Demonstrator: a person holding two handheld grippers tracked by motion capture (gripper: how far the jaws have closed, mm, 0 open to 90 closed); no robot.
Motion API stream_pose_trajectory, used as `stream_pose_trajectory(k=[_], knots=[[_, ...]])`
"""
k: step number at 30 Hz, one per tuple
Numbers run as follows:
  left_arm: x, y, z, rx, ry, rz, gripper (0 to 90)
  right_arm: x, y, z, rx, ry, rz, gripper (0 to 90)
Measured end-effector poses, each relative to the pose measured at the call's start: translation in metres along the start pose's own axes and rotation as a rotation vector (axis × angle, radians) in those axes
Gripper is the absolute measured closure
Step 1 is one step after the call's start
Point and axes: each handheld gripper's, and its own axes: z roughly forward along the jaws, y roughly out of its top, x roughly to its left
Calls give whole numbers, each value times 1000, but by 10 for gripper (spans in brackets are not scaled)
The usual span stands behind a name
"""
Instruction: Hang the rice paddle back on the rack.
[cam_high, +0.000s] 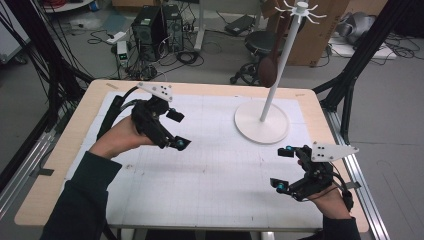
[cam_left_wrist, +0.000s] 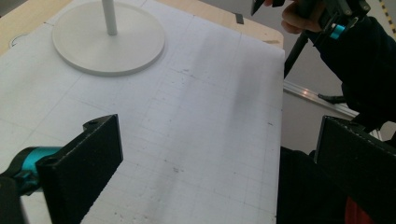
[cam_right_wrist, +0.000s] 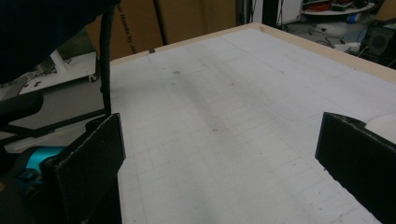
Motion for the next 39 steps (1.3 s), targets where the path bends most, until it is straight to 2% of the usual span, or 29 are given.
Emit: stream_pose_trajectory(k=[5,7,12,14,17,20,31,39], knots=[[-2,-22,-8,-13,22,-3,16,1,1,8,12,6,-1,4],[-2,-31,-10,-24,30,-17,17,1,2,10,12,7,2,4],[0,-50,-15,-69,52,-39,17,-1,3,13,8,1,1,4],[1,-58,-14,-85,50,-47,17,-2,3,12,5,-7,2,4],[2,-68,-11,-82,55,-50,17,-3,3,12,0,-16,-3,4],[1,-80,-9,-91,72,-52,17,-3,2,12,4,-20,-1,4],[3,-112,-13,-158,91,-79,17,-7,-5,12,6,-37,11,4],[1,-130,-14,-200,103,-75,17,-8,-10,15,15,-42,14,4]])
